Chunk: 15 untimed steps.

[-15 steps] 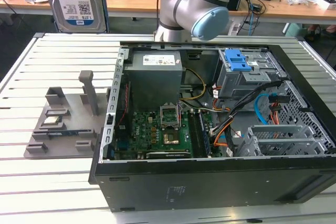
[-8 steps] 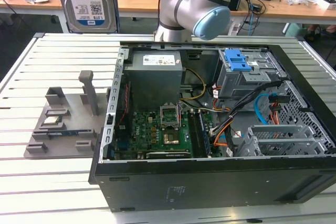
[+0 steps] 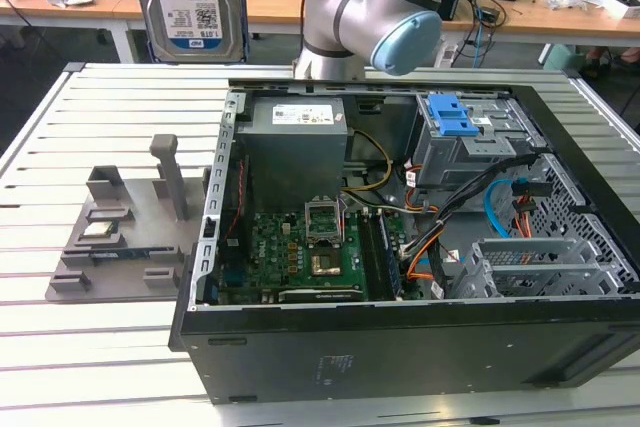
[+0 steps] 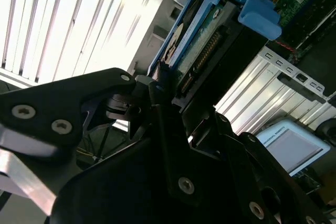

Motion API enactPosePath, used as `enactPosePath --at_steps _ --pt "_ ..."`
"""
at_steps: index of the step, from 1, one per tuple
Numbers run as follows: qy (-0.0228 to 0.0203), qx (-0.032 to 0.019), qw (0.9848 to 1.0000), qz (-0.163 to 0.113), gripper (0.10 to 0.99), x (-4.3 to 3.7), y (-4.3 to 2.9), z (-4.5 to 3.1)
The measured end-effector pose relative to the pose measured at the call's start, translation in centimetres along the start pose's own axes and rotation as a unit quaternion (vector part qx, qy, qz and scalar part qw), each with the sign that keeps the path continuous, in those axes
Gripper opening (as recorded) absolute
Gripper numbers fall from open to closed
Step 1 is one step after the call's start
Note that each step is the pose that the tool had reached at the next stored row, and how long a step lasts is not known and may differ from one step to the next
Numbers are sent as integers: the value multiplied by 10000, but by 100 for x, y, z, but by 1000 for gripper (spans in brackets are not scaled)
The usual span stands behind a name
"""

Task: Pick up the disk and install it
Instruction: 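Pick up the disk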

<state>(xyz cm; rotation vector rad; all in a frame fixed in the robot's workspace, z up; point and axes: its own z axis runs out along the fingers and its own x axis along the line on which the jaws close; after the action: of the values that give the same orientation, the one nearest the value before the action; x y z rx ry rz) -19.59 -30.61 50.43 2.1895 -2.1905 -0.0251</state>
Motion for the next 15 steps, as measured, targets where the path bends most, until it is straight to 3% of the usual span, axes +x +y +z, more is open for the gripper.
enactPosePath --at_steps 15 --pt "0 -1 10000 0 365 -1 -599 -26"
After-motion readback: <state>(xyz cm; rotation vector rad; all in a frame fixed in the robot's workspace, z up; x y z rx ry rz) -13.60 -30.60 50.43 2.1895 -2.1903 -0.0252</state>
